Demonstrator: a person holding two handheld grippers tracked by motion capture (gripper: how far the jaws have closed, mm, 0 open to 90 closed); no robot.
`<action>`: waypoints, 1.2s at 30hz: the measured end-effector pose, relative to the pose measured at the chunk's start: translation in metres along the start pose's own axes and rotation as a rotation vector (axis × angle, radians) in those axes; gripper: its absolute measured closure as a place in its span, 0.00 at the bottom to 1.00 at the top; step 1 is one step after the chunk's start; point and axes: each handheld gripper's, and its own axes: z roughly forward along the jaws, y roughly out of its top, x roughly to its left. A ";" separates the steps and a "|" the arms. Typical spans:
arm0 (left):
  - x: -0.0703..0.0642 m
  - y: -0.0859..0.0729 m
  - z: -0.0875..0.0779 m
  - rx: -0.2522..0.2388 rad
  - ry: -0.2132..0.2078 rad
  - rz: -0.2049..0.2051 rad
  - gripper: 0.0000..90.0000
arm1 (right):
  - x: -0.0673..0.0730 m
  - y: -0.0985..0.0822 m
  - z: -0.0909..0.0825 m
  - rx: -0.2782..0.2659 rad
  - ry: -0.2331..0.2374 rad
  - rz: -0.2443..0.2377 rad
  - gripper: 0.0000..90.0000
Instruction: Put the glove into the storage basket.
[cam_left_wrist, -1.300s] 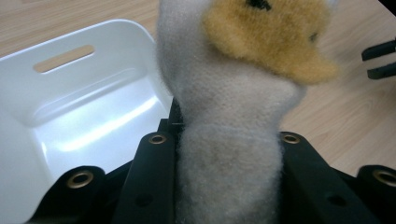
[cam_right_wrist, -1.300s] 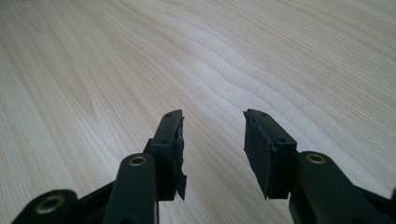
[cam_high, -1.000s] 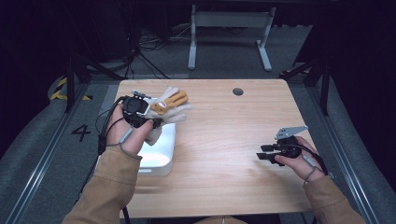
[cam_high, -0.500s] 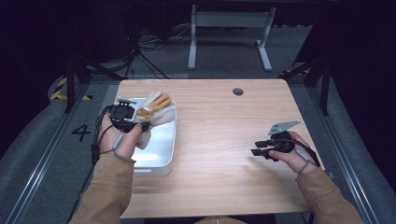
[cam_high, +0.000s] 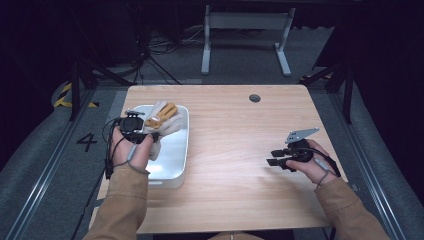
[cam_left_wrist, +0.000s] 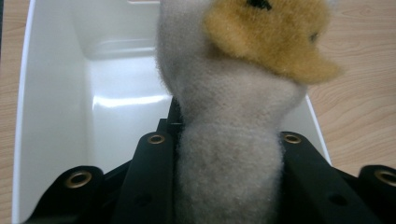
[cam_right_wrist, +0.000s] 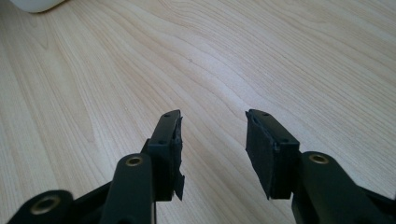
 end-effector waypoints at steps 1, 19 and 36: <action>0.001 0.000 0.002 -0.003 0.000 -0.003 0.78 | 0.000 0.000 0.000 0.002 -0.001 -0.001 0.63; 0.012 -0.006 0.036 0.026 0.026 -0.073 0.78 | 0.000 -0.006 0.001 0.011 -0.006 0.012 0.62; 0.017 -0.009 0.057 0.124 0.052 -0.111 0.77 | 0.000 -0.011 0.000 0.015 -0.010 0.019 0.62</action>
